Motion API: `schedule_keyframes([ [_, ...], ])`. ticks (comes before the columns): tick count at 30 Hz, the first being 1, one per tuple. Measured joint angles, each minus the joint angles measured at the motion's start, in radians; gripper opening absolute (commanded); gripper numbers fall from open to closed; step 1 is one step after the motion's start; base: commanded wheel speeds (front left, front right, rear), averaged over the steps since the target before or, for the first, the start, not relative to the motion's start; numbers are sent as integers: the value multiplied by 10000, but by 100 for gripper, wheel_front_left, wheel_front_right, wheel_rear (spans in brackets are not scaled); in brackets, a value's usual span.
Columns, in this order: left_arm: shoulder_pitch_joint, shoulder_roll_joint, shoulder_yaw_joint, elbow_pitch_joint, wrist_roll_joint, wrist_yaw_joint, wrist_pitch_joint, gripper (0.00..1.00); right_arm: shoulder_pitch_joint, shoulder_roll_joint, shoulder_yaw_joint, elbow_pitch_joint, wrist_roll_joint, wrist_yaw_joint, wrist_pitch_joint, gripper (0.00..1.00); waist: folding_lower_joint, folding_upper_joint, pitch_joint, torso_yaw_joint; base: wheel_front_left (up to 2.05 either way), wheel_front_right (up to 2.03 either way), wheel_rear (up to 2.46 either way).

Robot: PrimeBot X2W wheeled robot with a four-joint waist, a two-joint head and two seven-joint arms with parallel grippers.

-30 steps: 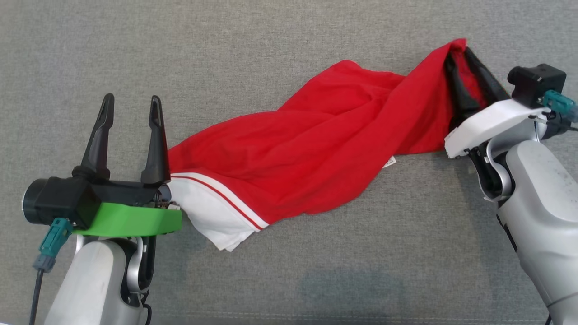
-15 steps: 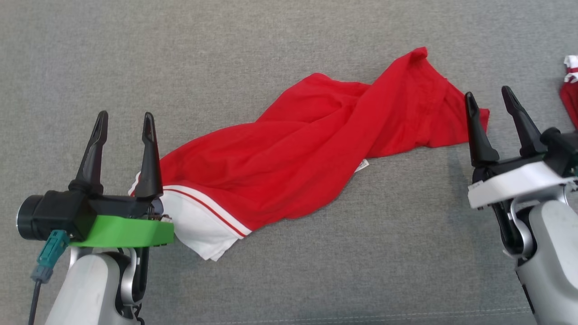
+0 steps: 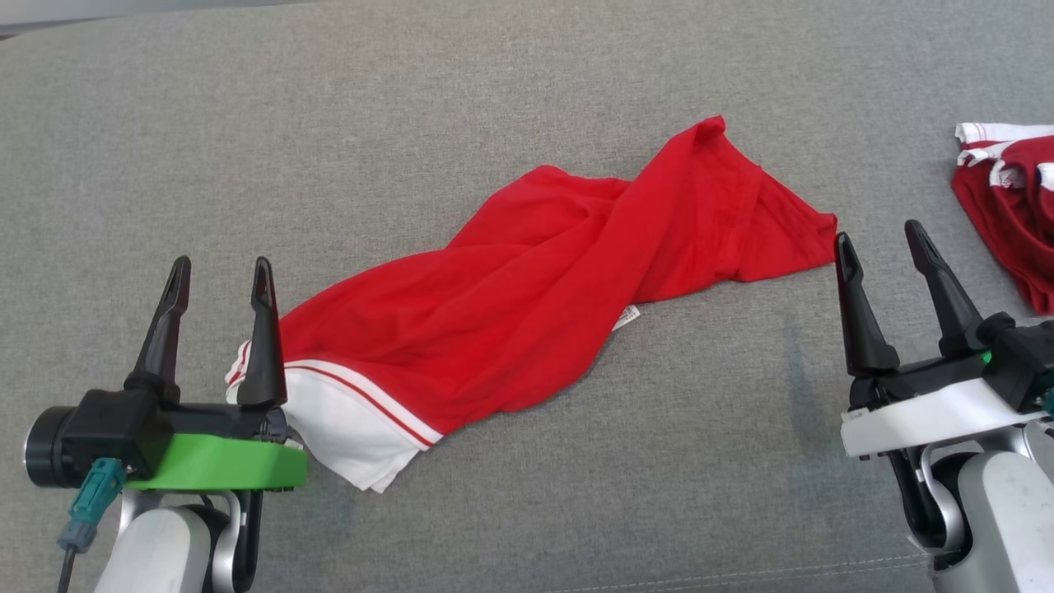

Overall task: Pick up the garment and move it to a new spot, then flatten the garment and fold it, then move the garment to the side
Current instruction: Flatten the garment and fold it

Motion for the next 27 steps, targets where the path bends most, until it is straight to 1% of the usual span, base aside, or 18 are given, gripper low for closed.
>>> schedule_keyframes([
  [4,99,29,-38,-65,-10,42,59,100,230,144,-100,-238,-29,0,140,100,0,0,-128,-30,0,0,0],
  [9,102,40,-105,-153,-15,46,105,100,322,174,-186,-357,-71,0,274,100,0,0,-156,36,0,0,0],
  [14,-12,25,-190,-263,-17,54,134,100,117,-44,-36,-209,-71,0,560,100,0,0,-34,212,0,0,0],
  [21,-251,-207,-318,-153,-71,-4,46,100,-498,-512,855,903,276,0,1012,100,0,0,249,716,0,0,0],
  [25,-370,-343,-309,-44,-105,-50,-12,100,-864,-602,1321,1670,468,0,1024,100,0,0,466,1045,0,0,0],
  [27,-421,-424,-295,79,-117,-117,-77,100,-1231,-663,1659,2255,614,0,988,100,0,0,650,1253,0,0,0],
])
